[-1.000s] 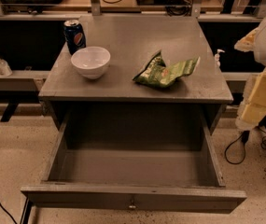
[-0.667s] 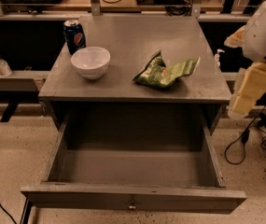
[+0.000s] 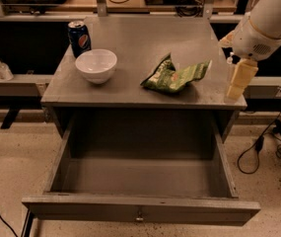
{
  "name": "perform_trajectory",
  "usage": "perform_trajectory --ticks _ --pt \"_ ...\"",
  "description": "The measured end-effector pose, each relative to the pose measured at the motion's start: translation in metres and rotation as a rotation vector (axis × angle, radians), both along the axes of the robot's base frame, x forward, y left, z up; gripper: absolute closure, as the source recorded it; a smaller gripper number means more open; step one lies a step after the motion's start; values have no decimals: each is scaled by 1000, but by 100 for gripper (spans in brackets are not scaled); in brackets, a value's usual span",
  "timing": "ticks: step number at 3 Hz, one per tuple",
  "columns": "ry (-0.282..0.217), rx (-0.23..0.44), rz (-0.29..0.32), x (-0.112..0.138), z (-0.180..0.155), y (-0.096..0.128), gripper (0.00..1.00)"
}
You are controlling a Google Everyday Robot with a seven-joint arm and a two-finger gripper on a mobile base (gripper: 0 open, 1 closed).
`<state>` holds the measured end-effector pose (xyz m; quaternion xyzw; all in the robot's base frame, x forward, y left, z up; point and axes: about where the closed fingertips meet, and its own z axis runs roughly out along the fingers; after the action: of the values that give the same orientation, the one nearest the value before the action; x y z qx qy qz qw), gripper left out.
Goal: Place green jalapeno chip bag into top drawer
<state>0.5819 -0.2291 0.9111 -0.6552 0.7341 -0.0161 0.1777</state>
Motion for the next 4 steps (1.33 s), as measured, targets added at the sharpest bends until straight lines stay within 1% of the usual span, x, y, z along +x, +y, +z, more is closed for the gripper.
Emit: perform_trajectory --ticks 1,2,3,4 --pt "-11 9 35 38 -18 10 0" --pt "-18 10 76 70 -35 28 18" --pt "-12 14 91 93 -61 37 49" --pt "-55 15 100 92 -48 44 72"
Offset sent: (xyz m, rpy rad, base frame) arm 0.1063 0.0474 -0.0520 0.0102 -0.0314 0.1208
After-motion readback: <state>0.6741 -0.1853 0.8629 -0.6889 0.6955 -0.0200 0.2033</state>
